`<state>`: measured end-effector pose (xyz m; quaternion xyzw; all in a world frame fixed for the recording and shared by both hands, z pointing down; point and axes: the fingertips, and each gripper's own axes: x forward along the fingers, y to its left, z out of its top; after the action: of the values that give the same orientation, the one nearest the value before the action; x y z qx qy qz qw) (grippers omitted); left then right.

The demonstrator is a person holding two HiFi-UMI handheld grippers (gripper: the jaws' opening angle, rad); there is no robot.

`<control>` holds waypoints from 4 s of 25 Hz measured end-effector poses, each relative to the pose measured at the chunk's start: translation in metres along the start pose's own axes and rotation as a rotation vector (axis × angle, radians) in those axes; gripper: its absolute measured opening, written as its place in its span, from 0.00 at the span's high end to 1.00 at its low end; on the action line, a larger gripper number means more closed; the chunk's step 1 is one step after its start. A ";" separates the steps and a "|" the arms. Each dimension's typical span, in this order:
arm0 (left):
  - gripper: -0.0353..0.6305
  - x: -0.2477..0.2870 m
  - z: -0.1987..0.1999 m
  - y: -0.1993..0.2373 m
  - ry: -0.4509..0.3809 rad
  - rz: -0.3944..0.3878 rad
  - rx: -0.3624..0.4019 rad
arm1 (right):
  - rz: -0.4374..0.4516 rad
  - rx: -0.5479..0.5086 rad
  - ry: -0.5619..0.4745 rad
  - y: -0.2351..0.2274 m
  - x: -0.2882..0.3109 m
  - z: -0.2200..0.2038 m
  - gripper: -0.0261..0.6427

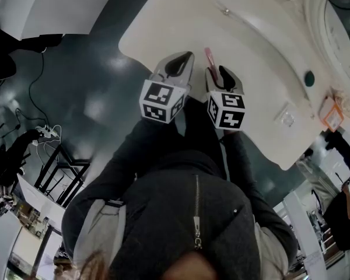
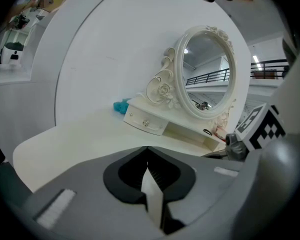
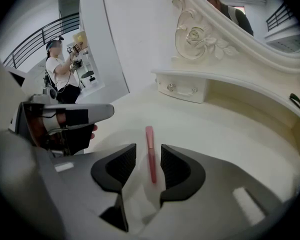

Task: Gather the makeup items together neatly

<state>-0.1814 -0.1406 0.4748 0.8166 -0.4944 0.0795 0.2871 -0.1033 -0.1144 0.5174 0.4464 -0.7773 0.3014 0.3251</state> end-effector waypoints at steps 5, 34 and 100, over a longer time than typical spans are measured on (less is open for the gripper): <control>0.93 0.004 0.003 0.007 0.002 -0.002 -0.004 | -0.019 -0.024 0.031 0.003 0.006 0.001 0.73; 0.93 0.015 0.006 0.014 0.013 -0.006 -0.032 | -0.043 -0.132 0.132 -0.004 0.017 -0.004 0.88; 0.93 0.054 -0.021 -0.082 0.286 -0.504 0.285 | -0.498 0.578 -0.095 -0.085 -0.032 -0.037 0.89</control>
<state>-0.0811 -0.1416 0.4820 0.9259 -0.2150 0.1882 0.2471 -0.0064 -0.1061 0.5300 0.7084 -0.5422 0.3986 0.2127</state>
